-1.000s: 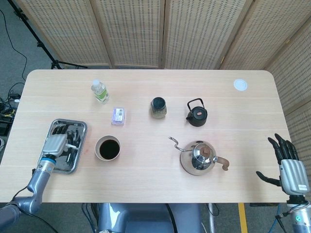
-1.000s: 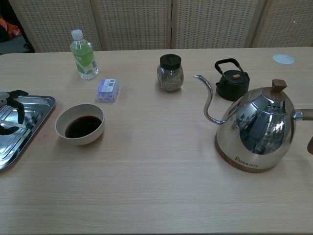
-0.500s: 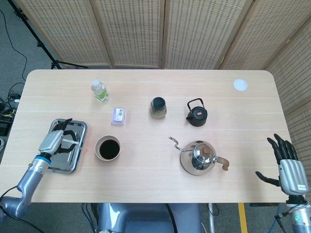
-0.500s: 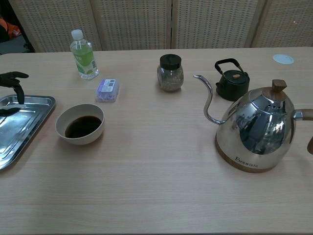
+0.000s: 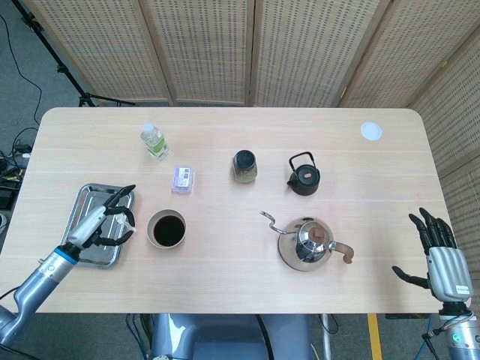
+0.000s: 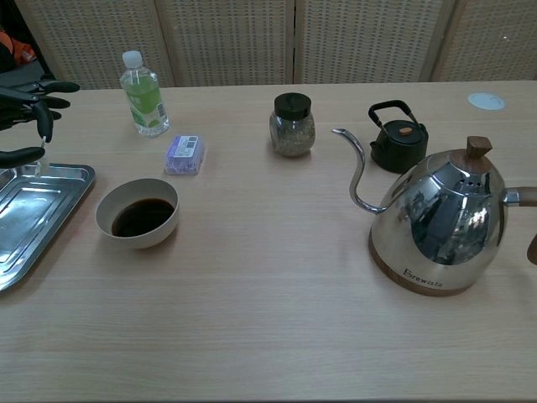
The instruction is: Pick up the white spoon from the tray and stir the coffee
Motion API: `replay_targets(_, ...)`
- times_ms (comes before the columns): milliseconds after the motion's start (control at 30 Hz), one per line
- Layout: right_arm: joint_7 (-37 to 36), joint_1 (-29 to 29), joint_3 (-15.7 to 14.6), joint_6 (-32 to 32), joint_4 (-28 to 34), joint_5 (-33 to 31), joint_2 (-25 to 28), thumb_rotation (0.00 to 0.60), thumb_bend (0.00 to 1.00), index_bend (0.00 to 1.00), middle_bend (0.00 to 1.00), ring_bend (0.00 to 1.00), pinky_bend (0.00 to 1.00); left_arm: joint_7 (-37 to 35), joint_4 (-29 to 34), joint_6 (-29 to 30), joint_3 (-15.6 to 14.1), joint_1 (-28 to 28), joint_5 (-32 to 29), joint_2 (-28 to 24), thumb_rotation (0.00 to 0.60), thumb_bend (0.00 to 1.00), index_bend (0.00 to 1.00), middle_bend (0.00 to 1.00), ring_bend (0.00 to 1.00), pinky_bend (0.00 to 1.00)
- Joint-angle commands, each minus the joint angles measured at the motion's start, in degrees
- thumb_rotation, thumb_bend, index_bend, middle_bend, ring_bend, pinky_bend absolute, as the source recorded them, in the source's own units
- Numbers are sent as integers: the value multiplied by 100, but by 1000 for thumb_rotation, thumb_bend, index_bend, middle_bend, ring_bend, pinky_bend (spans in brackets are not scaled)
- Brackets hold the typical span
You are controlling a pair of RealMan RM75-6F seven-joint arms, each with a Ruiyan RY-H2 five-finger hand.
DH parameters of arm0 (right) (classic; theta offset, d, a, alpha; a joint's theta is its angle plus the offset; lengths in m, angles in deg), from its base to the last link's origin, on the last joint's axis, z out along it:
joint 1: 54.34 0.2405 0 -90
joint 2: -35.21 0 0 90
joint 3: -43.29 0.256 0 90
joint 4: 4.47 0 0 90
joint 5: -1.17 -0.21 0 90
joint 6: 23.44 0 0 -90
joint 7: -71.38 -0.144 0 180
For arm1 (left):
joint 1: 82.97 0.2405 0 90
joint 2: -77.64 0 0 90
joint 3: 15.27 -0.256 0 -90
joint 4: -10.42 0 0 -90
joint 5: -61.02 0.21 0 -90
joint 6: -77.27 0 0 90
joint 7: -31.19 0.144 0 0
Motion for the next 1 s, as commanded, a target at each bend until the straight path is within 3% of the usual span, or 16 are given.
replay_targets(33,-17,7,2,-22,-16,-15,-1,600,0,65,0,0,0,-578,129,201,-167,-188,231,85,600,474,652,0,0,0)
replay_targets(467,-42,17,2,-57,-26,-37,5,600,0,65,0,0,0,-1463,-482,27,-310,-612,174,981,600,475,653,0,0,0)
replay_targets(1000,-111,54,23,-177,-87,-139,7,600,0,65,0,0,0,-1614,-1451,-208,-372,-832,-144,1952,600,476,661,0,0,0)
